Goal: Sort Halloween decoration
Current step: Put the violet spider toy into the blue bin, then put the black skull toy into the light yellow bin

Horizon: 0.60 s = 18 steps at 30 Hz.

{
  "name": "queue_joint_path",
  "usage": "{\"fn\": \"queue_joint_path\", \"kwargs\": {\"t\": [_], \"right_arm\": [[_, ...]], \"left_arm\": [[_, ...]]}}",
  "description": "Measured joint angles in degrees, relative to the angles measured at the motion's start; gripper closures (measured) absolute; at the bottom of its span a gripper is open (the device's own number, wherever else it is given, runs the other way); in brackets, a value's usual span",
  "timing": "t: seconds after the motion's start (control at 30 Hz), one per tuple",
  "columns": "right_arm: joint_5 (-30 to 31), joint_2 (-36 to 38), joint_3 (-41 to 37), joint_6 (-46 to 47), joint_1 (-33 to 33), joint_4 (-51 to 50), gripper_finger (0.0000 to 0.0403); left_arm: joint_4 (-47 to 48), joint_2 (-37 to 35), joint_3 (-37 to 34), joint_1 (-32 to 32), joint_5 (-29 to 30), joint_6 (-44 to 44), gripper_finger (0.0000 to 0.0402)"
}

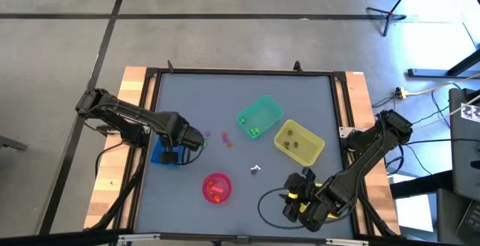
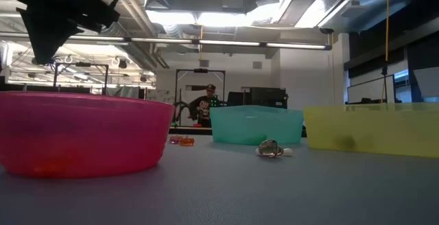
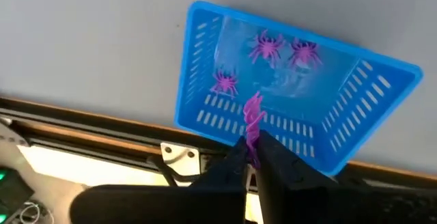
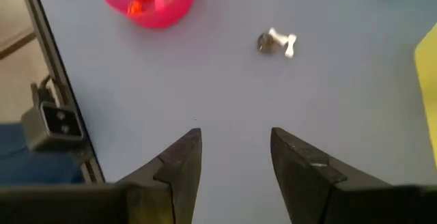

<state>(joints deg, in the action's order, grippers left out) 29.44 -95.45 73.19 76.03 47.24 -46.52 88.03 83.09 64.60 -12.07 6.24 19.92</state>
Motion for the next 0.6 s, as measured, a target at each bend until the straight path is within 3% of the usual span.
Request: {"fn": "queue_joint_path", "kwargs": {"t": [0.17,0.6], "right_arm": [[4.22,0.01,0.00,0.00,-0.02,0.43,0.0230],[7.60,-0.01,0.01,-0.06,-1.36,0.39,0.0230]], "left_arm": [[-0.02,0.00,0.00,-0.74,2.38,0.73,0.0374],[-1.32,0.00,-0.02,-0.72,9.33,2.66,0.0289]]}}
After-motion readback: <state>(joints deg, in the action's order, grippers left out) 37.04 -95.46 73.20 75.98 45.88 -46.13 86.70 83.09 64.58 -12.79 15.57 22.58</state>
